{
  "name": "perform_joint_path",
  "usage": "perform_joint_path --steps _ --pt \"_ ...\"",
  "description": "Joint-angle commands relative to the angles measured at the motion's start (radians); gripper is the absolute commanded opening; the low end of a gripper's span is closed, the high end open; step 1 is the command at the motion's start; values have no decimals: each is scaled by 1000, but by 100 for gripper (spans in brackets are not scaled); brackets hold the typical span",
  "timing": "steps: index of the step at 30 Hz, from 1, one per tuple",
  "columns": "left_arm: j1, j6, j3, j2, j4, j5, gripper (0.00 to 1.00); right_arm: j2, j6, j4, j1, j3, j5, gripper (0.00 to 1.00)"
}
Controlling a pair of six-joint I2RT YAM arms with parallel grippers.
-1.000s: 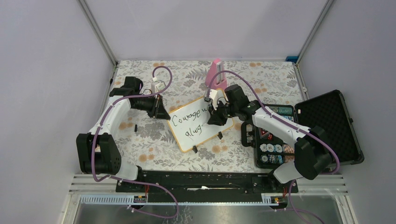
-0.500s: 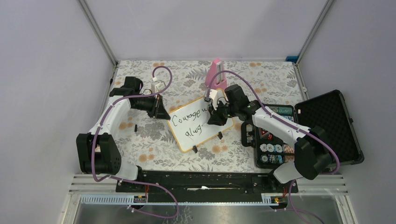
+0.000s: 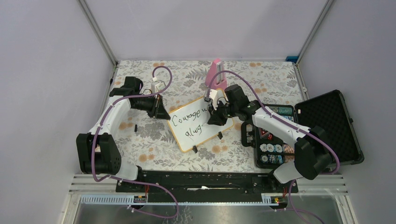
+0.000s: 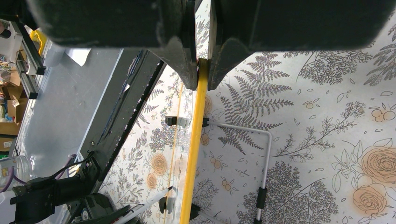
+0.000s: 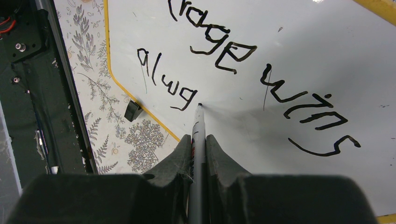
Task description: Write a sentence on the whiteboard
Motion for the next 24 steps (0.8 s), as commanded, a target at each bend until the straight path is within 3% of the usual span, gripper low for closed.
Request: perform_joint_path --steps 1,24 --pt "-10 27 10 12 57 -53 4 8 -4 27 7 8 1 0" --pt "-10 29 7 12 57 -56 2 12 -9 26 12 4 14 0"
